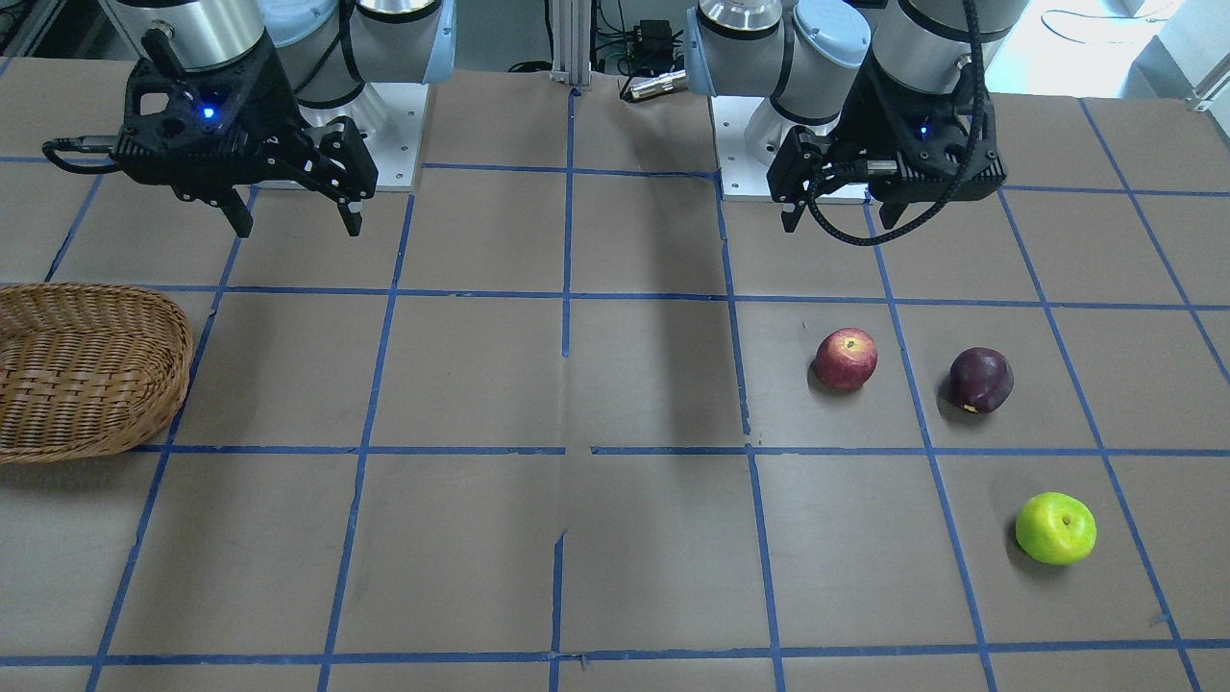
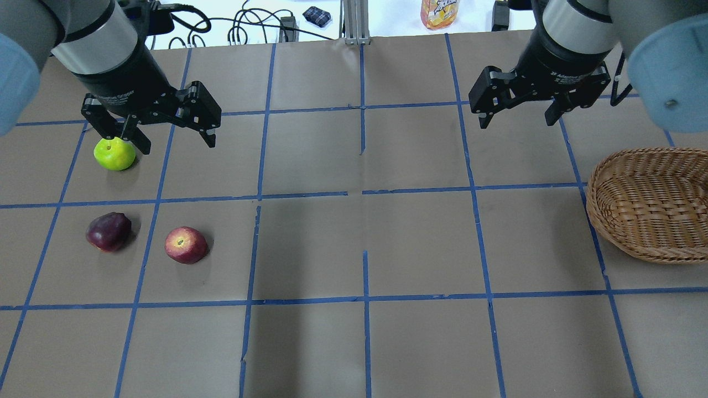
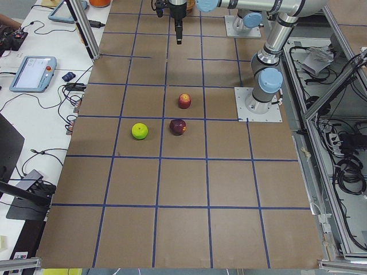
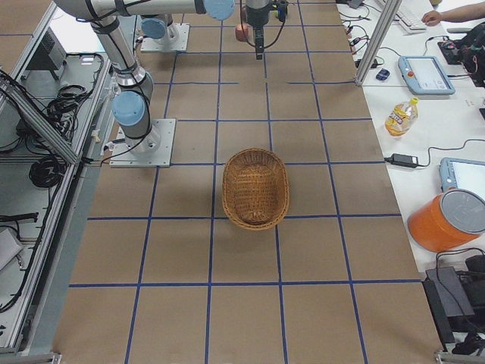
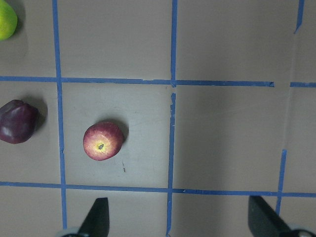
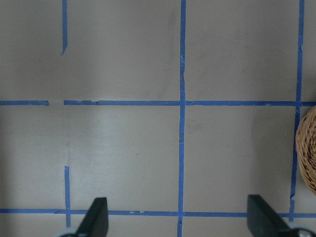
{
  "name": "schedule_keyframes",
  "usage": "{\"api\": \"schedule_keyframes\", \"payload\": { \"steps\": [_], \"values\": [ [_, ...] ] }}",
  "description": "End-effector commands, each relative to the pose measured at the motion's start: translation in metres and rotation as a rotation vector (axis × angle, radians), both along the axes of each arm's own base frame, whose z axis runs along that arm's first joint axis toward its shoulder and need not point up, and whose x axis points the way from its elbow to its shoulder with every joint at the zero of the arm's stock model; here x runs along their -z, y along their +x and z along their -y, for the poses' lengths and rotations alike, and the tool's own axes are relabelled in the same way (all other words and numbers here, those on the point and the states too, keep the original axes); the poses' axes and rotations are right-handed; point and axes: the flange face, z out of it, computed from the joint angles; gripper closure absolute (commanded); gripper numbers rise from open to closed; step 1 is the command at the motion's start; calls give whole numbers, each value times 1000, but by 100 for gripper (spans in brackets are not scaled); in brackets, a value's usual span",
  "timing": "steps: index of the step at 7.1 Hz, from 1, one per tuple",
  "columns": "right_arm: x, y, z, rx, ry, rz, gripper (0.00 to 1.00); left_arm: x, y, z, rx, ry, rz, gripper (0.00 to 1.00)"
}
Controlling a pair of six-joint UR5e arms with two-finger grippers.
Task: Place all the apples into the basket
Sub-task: 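Lower the left gripper toward the red apple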
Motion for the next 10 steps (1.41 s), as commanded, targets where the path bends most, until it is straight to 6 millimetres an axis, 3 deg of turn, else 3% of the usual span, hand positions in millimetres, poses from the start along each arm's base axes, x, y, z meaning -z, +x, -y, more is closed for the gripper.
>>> {"api": "schedule_keyframes", "payload": {
  "steps": [1,2,4,5,6,7,8,9,10],
  "values": [
    [1,0,1,0,3,1,0,0,-3,-3,2,8,-16,0],
    [1,0,1,0,3,1,0,2,-4,-7,12,12,-15,0],
    [2,0,1,0,4,1,0,37,8,-31,99,98,77,0],
    [1,0,1,0,3,1,0,71,26,-25,205,134,75,0],
    [1,0,1,0,3,1,0,105,62,-13,158,99,70,0],
    [2,0,1,0,4,1,0,149,107,-14,109,114,50,0],
    [2,0,1,0,4,1,0,191,126,-11,132,95,14,0],
    [2,0,1,0,4,1,0,229,127,-15,158,124,-1,0],
    [2,0,1,0,4,1,0,252,126,-19,151,131,-5,0]
  ]
}}
